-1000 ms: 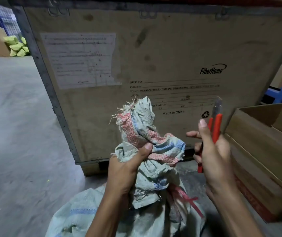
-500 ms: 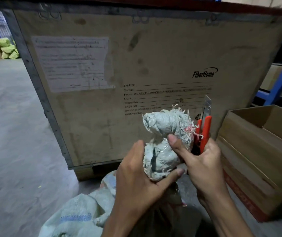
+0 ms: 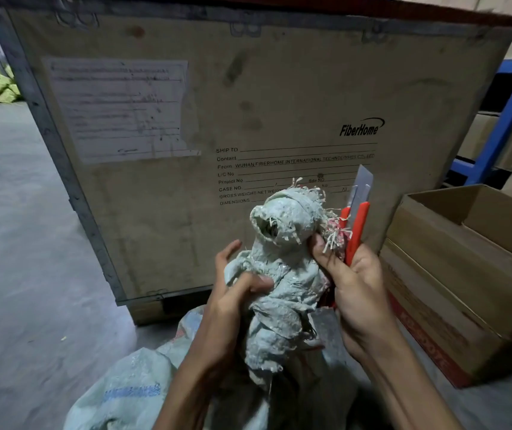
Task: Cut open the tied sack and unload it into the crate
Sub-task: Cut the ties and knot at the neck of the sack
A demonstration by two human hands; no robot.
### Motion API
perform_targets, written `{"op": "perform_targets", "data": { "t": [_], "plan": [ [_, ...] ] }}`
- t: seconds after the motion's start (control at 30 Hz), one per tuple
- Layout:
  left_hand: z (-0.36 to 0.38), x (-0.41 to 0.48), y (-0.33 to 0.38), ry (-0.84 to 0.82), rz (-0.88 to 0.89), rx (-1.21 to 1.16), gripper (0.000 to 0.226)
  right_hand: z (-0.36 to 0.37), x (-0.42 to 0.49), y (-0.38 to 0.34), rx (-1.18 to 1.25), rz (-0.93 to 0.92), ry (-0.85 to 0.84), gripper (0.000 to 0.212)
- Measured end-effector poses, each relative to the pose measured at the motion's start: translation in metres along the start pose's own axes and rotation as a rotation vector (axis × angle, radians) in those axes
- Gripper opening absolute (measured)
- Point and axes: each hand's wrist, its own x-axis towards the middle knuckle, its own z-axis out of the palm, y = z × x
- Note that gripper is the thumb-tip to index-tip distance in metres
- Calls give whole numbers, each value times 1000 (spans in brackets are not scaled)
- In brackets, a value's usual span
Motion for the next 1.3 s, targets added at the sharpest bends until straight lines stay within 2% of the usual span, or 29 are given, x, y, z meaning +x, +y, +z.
{"op": "perform_targets", "data": {
  "t": [0.07, 0.13, 0.2, 0.27, 0.33, 0.4, 0.5, 0.63, 0.8, 1.03, 1.3],
  "plan": [
    [-9, -2, 2, -99, -69, 38, 49, -2, 2, -1, -48, 7, -38, 43],
    [-9, -3, 2, -115, -59, 39, 47, -1, 1, -1, -205, -27, -65, 45],
    [-4, -3, 0, -2, -61, 49, 52, 0, 0, 0, -481, -101, -44, 48],
    [-2, 1, -1, 171, -3, 181, 41, -2, -1, -1, -715, -204, 52, 53],
    [-8, 6, 1, 346, 56, 359, 35, -7, -2, -8, -742, -293, 104, 61],
    [-17, 9, 6, 418, 82, 460, 46, -14, -3, -14, -786, -396, 107, 62],
    [-22, 8, 13, 479, 97, 560, 70, -19, -7, -19, -900, -514, -2, 52],
    [-20, 5, 16, 471, 178, 619, 75, -20, -12, -23, -1143, -550, -83, 54],
    [-12, 3, 17, 474, 303, 707, 55, -13, -18, -27, -1199, -558, -100, 53],
    [-16, 5, 13, 468, 474, 798, 55, -13, -18, -26, -1228, -562, -96, 52],
    [-14, 6, 9, 474, 522, 882, 52, -15, -18, -23, -1309, -589, -36, 51]
  ]
}}
